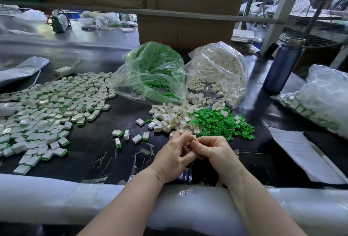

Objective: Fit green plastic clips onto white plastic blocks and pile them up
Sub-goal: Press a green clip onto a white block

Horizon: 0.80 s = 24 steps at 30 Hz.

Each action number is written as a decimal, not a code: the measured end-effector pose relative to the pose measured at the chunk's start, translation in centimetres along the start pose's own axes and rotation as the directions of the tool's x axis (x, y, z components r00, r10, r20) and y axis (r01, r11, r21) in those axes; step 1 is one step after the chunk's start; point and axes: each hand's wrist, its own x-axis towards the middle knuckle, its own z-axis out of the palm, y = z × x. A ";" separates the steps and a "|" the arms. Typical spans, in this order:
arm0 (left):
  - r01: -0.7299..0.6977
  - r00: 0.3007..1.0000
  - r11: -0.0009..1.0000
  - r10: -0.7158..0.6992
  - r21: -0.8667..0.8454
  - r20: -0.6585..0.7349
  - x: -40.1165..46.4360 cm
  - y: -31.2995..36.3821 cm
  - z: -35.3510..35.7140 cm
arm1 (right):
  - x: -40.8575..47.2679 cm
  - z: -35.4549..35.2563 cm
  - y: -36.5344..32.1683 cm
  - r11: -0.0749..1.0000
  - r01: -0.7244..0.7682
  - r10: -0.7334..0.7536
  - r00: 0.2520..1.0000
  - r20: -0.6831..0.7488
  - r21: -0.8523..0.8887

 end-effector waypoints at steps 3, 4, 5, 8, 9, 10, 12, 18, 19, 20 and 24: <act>-0.005 1.000 1.000 0.005 0.028 0.008 0.1 0.0 0.0 | 0.0 0.0 -0.1 1.000 -0.001 0.001 1.000 -0.012 -0.013; -0.007 1.000 0.999 0.007 0.035 0.009 0.0 0.0 0.0 | -0.1 0.0 -0.1 1.000 -0.001 0.001 1.000 -0.014 -0.016; -0.011 1.000 0.999 0.011 0.038 0.011 0.0 0.0 0.0 | -0.1 0.0 -0.1 1.000 -0.002 0.001 1.000 -0.017 -0.018; -0.023 1.000 0.999 0.023 0.038 0.014 0.0 0.0 0.0 | -0.1 0.1 -0.2 1.000 -0.001 0.000 1.000 -0.024 -0.025; -0.024 1.000 0.999 0.024 0.040 0.017 0.0 0.0 0.0 | -0.2 0.1 -0.2 1.000 -0.002 0.001 1.000 -0.022 -0.023; -0.024 1.000 0.999 0.023 0.040 0.021 0.0 0.0 0.0 | -0.2 0.1 -0.3 1.000 -0.003 0.003 1.000 -0.020 -0.019; -0.021 1.000 0.999 0.021 0.043 0.022 0.0 0.0 0.0 | -0.3 0.2 -0.4 1.000 -0.009 0.009 1.000 -0.021 -0.007; -0.022 1.000 0.999 0.021 0.037 0.023 -0.1 -0.1 0.1 | -0.2 0.3 -0.4 1.000 -0.019 0.019 0.999 -0.036 -0.005; -0.020 1.000 0.999 0.019 0.034 0.023 -0.1 -0.1 0.0 | -0.2 0.2 -0.4 1.000 -0.019 0.019 0.999 -0.039 -0.002; -0.017 1.000 0.999 0.017 0.032 0.024 -0.1 -0.1 0.0 | -0.2 0.2 -0.4 1.000 -0.019 0.019 0.999 -0.041 0.000; -0.017 0.999 0.999 0.016 0.033 0.031 0.0 0.0 0.0 | -0.3 0.2 -0.5 1.000 -0.018 0.018 0.999 -0.034 0.005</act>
